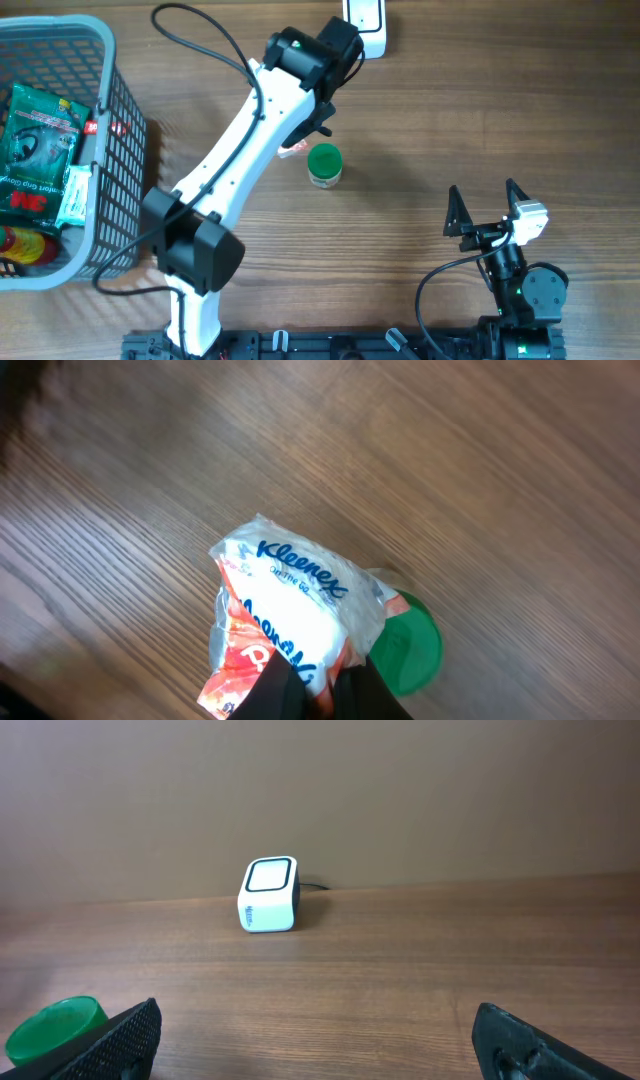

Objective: Scan the item barcode
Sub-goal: 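Carry the Kleenex pack out and set it beside the jar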

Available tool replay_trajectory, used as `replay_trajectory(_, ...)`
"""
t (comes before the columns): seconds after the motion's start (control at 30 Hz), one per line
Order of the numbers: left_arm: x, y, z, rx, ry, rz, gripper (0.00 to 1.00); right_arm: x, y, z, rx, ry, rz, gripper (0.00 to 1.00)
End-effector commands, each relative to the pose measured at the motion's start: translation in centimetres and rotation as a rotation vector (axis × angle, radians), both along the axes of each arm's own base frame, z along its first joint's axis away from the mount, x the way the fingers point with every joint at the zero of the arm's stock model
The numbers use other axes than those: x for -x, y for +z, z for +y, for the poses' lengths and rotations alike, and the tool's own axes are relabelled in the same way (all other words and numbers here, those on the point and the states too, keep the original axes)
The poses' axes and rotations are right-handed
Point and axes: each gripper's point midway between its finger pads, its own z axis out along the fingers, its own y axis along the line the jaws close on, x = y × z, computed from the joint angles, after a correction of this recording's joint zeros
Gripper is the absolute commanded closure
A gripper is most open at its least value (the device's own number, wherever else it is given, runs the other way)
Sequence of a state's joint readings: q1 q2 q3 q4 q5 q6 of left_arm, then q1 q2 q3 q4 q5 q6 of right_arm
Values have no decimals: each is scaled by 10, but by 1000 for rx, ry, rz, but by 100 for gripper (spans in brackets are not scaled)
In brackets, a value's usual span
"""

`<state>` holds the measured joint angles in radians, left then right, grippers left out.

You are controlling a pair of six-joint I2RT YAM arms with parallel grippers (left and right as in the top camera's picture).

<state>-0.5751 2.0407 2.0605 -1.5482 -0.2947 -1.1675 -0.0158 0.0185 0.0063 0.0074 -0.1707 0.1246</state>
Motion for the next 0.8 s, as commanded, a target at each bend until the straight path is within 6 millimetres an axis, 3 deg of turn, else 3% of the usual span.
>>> replay_trajectory(0.0,-11,-13,-2,-12,56,-23,96,0,1,-2,20,-13,-8,0)
replay_trajectory(0.17,-20,-23,21,-131,91,-76,96,0,1,-2,20,-13,-8,0)
replay_trajectory(0.3,-20,-51,41,-182,119,-48,91,0,1,-2,20,-13,-8,0)
replay_trajectory(0.47,-11,-107,35,-6,181,62,92,0,1,-2,20,-13,-8,0)
replay_trajectory(0.57,2,-139,19,124,194,133,92,0,1,-2,19,-13,-8,0)
replay_trajectory(0.7,15,-151,11,156,175,184,92,0,1,-2,20,-13,-8,0)
replay_trajectory(0.73,16,-149,8,170,169,187,85,0,1,-2,19,-13,-7,0)
replay_trajectory(0.77,18,-146,6,184,167,189,64,0,1,-2,20,-13,-8,0)
